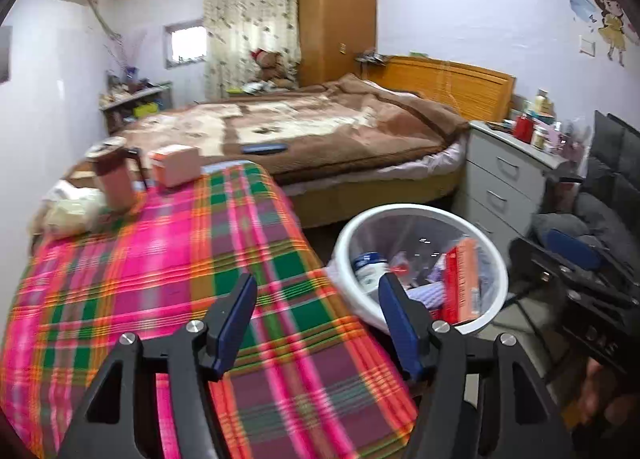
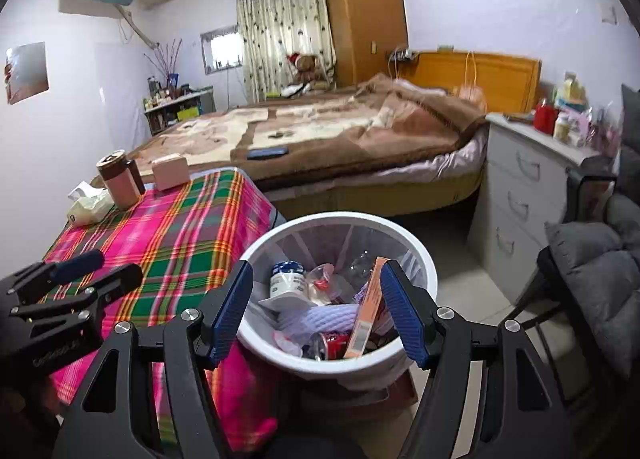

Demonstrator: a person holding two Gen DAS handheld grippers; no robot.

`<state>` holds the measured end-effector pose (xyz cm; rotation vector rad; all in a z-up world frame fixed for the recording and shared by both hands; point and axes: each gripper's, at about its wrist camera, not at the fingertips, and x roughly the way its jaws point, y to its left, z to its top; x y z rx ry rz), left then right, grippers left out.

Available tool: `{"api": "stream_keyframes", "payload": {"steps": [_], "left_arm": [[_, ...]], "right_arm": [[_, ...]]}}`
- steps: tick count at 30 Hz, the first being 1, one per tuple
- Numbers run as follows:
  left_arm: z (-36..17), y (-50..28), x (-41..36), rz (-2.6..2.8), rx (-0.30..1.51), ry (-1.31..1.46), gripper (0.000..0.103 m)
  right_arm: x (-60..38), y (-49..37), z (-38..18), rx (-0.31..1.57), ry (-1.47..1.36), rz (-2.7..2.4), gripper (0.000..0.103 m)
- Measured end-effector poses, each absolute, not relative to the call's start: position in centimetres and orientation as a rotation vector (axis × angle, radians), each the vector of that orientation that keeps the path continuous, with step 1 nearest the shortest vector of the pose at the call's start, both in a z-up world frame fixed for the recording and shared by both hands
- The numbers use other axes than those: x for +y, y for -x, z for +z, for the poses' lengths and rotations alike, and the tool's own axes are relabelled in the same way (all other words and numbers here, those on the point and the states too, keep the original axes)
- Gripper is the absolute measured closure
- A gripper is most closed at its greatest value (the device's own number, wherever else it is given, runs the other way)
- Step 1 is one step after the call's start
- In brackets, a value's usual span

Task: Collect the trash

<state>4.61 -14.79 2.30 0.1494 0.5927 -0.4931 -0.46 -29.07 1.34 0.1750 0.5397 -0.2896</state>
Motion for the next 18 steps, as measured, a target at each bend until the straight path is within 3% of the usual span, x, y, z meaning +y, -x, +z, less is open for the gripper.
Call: {"api": "stream_keyframes", "payload": {"steps": [10, 18], "left_arm": [[2.6, -0.7, -10.8, -0.489, 0.535, -0.103, 0.027], [2.3, 0.7, -10.2, -0.462, 0.517, -0.106, 0.027]], "right_arm": [[-26.9, 3.4, 1.0, 0.487, -0.219, -0.318, 0.035], [-24.9, 4.5, 1.0, 0.457, -0.167, -0.340, 0.035]]}}
